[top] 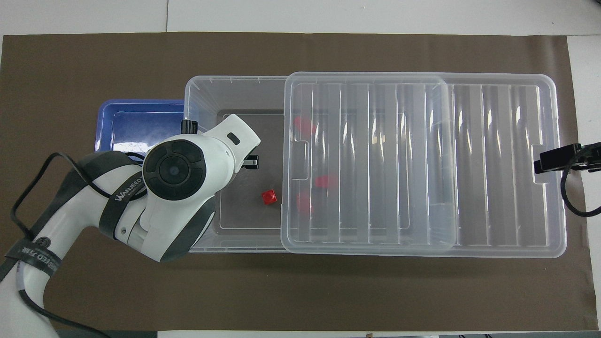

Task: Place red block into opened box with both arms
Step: 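Lift the red block with the left gripper and carry it over the box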

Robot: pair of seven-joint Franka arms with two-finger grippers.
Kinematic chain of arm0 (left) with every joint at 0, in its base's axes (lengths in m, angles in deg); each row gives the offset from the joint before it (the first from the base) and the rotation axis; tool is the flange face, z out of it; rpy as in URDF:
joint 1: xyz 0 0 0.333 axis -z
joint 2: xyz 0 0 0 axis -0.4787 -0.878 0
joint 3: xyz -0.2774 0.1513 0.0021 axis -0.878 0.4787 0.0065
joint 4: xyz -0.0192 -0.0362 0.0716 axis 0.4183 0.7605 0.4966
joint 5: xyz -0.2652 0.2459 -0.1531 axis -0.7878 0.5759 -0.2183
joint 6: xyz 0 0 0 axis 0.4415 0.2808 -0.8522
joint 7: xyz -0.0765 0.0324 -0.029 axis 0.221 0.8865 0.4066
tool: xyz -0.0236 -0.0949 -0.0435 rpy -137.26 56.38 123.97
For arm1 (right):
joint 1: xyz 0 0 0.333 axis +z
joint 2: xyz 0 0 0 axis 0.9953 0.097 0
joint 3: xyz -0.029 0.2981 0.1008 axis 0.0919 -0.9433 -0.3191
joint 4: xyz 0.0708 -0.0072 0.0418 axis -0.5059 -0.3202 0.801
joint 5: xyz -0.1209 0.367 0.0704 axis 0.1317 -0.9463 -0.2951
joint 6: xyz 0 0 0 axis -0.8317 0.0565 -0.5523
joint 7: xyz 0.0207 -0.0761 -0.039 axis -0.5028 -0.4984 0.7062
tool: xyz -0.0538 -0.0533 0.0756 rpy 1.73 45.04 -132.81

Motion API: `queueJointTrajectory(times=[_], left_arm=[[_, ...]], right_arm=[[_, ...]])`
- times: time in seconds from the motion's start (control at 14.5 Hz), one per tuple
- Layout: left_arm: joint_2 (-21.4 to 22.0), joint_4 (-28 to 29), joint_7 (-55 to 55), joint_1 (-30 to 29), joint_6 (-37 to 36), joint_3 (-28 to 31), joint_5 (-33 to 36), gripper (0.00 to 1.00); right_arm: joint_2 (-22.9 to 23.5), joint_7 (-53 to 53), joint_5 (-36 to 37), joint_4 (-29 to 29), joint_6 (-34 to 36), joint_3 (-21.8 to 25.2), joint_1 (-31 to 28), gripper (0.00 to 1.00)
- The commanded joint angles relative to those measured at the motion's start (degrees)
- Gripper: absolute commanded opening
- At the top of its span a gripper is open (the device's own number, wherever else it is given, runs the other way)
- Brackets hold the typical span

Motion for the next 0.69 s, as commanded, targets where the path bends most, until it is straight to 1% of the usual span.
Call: queueJointTrajectory(times=[0.0, 0.28, 0.62], left_arm=[[-4.24, -1.97, 1.94, 0.20, 3.11, 0.73, 1.69, 0.00], [-8.98, -1.80, 2.03, -0.77, 10.31, 0.82, 1.60, 0.00], [-13.47, -1.80, 2.30, -1.64, 15.59, 1.35, 1.60, 0.00]], right_arm=[[-0.81, 0.57, 0.04, -1.17, -1.19, -0.43, -0.54, 1.00], [-0.81, 0.39, 0.13, -1.26, -1.46, -0.43, -0.54, 1.00], [-0.81, 0.22, 0.22, -1.26, -1.37, -0.43, -0.55, 1.00]])
